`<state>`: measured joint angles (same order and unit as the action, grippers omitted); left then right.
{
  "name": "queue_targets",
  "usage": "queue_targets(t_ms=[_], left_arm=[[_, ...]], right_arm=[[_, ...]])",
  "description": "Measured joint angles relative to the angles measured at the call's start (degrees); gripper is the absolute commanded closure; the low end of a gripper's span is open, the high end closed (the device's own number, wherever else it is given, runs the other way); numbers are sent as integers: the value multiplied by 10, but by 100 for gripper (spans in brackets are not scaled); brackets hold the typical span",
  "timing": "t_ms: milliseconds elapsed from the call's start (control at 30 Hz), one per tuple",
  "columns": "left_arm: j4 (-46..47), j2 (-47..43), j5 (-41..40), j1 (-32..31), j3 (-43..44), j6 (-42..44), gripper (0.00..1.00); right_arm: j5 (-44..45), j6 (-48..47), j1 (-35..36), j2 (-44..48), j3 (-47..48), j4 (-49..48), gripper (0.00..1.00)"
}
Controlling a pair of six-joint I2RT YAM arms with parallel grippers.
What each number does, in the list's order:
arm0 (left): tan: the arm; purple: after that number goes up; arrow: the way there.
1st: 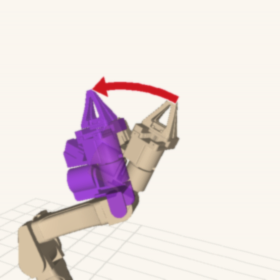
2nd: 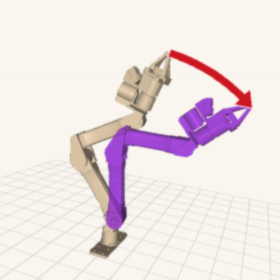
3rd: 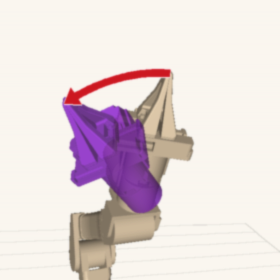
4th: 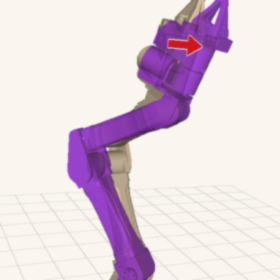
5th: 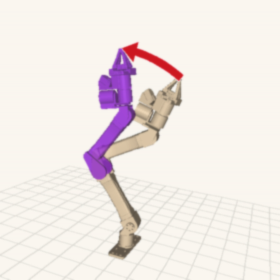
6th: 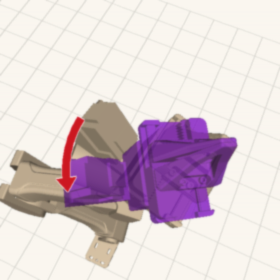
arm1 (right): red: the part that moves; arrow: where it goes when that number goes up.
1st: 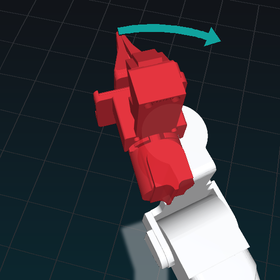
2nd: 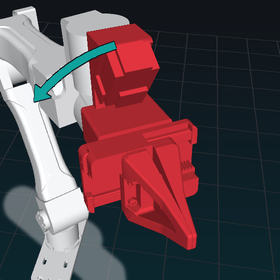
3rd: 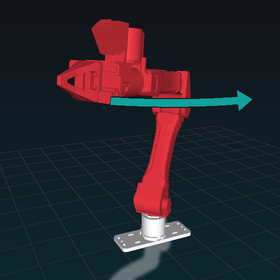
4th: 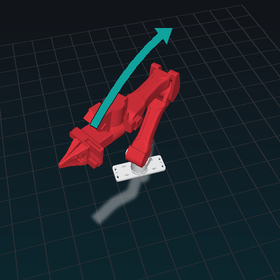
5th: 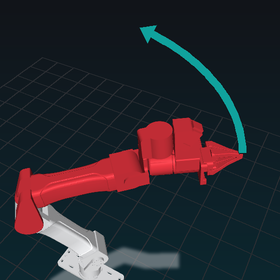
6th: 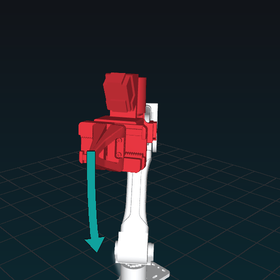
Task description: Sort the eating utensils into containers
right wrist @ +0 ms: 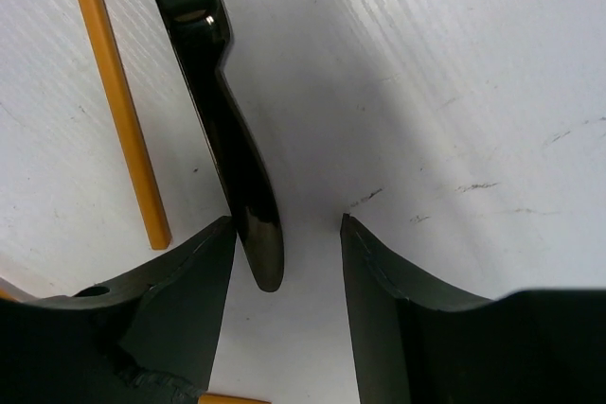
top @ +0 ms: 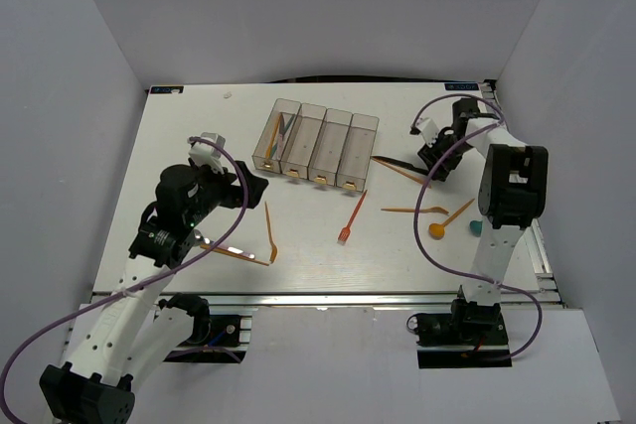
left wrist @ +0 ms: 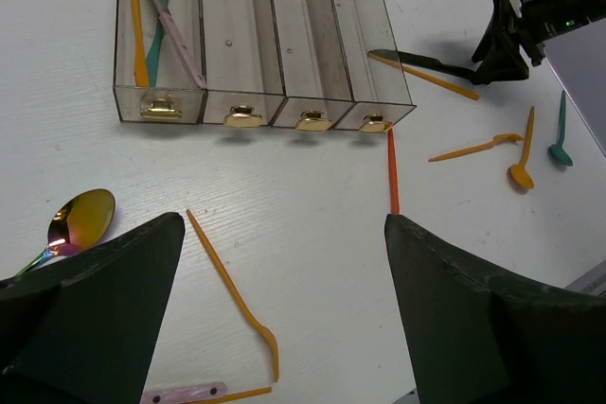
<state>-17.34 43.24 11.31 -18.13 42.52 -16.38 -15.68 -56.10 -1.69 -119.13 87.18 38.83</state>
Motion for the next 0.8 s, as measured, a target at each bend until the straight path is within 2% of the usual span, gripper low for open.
queue_targets(t_ms=[367, 467, 800], left_arm=[[0, 9, -8, 0, -1, 1, 2], [0, 9, -11, 0, -1, 1, 2], [0, 9, -14, 0, -2, 4, 2]], right_arm=[[5, -10, 63, -31, 49, -4, 45], [5, -11, 67, -32, 50, -8, 48], [-14, -9, 60, -33, 47, -8, 85]])
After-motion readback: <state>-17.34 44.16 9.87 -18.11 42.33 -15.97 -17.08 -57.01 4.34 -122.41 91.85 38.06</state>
